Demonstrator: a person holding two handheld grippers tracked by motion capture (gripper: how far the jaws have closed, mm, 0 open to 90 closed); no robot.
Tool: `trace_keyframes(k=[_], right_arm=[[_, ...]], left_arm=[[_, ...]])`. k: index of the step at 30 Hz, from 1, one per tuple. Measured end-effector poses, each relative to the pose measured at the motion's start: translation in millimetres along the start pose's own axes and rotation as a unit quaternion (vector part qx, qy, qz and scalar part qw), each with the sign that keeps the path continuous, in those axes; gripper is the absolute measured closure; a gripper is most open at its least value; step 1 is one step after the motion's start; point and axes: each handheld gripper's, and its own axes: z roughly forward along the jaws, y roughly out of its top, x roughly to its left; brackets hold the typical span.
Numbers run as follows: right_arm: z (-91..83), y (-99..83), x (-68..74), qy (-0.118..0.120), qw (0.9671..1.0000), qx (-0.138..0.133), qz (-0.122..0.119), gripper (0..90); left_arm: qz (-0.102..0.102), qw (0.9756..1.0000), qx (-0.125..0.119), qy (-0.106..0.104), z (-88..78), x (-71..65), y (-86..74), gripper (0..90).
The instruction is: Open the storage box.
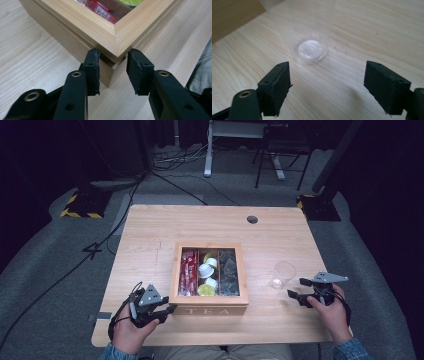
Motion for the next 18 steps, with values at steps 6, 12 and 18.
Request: trace_keyframes(k=[6,12,18], right_arm=[[-18.0,13.5,8.5,0.005,0.9995,-0.029,-0.009,22.2],[-35.9,34.2,21.2,0.022,0.9987,-0.039,-0.024,23.6],[-39.0,53.2,36.8,0.048,0.9972,-0.039,-0.043,23.7]], left_arm=[[0.003,1.0000,-0.002,0.000,-2.9,0.1,1.7,68.1],[0.004,0.9999,-0.015,0.001,-7.6,0.5,4.3,71.2],[0.010,0.9997,-0.024,0.001,-10.9,1.9,7.4,72.6]])
